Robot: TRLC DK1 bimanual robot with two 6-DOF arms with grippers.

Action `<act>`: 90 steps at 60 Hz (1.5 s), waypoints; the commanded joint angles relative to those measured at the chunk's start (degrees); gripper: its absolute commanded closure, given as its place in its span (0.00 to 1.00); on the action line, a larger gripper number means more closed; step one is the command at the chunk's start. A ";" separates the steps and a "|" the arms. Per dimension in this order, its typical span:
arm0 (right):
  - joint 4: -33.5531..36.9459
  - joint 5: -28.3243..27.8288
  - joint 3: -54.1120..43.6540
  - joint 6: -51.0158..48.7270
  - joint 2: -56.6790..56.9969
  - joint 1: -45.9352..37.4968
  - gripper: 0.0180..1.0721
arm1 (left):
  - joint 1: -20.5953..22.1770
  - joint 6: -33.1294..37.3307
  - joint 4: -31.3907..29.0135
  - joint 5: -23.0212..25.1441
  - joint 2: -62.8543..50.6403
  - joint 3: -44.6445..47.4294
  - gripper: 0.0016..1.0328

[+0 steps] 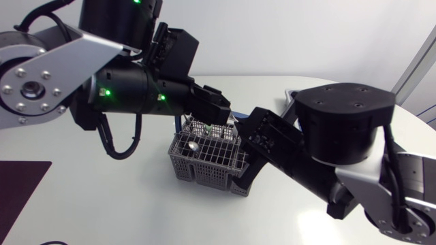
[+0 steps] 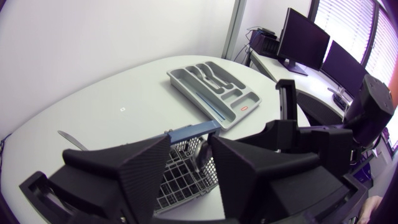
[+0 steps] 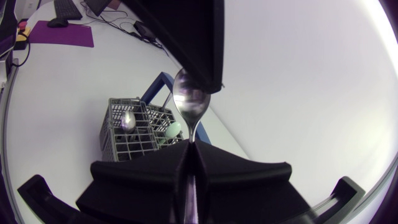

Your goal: Unload the cutlery basket into the drawer organizer.

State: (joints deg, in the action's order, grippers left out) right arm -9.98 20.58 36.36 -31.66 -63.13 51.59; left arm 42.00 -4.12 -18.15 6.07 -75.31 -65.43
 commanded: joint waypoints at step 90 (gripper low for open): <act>43.38 -62.15 22.00 -68.45 -35.22 -83.59 0.94 | -13.35 21.08 -17.00 10.72 4.12 4.43 0.17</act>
State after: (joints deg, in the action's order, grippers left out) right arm 31.33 -42.22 55.07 -93.80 -94.24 -30.79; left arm 28.67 20.43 -33.28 15.90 -71.05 -59.31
